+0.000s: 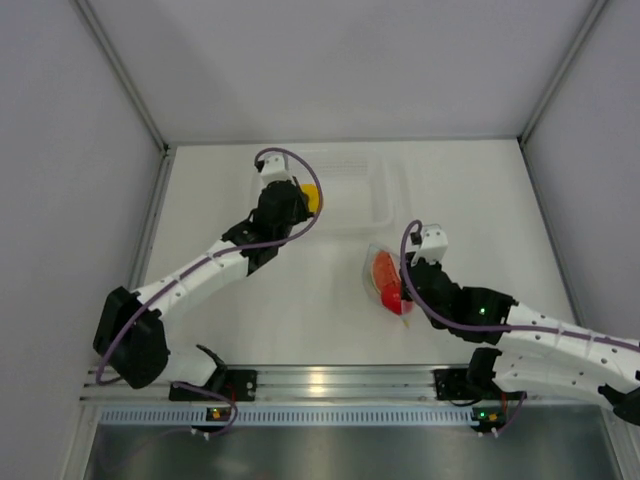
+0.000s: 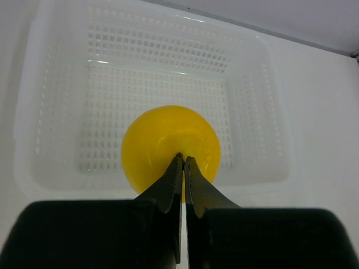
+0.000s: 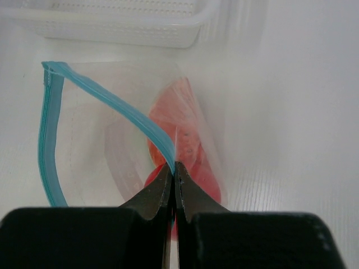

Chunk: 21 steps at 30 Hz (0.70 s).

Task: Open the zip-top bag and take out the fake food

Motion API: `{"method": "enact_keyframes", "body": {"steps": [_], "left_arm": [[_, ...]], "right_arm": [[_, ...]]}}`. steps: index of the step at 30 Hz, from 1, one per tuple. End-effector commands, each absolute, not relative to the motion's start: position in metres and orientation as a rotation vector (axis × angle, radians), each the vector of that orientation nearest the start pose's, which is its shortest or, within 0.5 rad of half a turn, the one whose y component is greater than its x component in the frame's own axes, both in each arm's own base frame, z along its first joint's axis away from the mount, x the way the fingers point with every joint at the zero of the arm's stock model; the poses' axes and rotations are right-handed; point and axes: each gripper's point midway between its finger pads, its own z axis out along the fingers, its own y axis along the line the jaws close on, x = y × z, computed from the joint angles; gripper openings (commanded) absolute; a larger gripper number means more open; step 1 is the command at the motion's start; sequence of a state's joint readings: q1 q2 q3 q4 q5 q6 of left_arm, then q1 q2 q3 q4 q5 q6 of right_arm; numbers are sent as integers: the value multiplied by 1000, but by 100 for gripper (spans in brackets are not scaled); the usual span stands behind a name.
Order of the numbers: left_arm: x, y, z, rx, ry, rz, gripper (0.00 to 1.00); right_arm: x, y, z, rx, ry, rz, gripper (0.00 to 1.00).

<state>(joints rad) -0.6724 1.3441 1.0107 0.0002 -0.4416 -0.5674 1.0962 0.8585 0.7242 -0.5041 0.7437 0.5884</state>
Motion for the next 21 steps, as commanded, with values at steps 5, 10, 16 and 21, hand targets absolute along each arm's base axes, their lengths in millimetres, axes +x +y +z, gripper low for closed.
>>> {"method": "enact_keyframes", "body": {"steps": [5,10,16,21], "left_arm": [[434,-221,207,-209,1949,-388,0],[465,-218,176,-207,2016,-359,0],[486,-210,136,-209,2107,-302,9],[486,-215,133,-197,2118,-322,55]], "right_arm": [[204,167,184,-78,2020,238,0],[201,162,189,-70,2008,259,0],[197,153,192,-59,2001,265,0],[196,151,194,-53,1996,268,0]]}}
